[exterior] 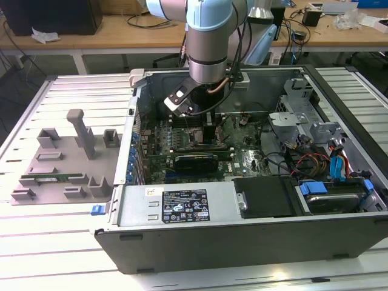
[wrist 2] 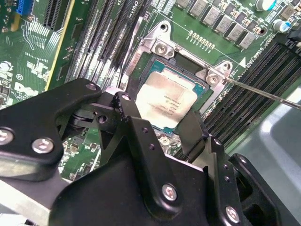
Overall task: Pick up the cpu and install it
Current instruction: 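Place the cpu into insertion slot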
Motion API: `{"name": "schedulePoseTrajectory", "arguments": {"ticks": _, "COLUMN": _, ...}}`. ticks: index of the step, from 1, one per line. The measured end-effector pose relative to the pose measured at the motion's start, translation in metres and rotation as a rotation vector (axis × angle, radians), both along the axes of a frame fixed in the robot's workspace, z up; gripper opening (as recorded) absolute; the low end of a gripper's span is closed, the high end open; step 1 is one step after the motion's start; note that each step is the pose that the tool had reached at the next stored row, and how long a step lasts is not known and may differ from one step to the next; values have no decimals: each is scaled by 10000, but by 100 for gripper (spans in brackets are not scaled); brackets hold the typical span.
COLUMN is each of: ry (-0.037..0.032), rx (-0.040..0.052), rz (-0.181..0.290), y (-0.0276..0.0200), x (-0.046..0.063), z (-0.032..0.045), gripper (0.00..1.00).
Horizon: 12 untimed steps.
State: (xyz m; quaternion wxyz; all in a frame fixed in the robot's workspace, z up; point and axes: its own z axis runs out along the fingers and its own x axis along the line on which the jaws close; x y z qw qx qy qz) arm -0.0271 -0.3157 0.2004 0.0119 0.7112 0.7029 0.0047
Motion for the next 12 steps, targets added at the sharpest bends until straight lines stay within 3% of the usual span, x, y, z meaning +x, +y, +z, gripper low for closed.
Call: {"name": "schedulePoseTrajectory", "arguments": {"ticks": 12, "ry": -2, "rx": 2, "rz": -1, "y": 2, "x": 0, "z": 144, "gripper": 61}}
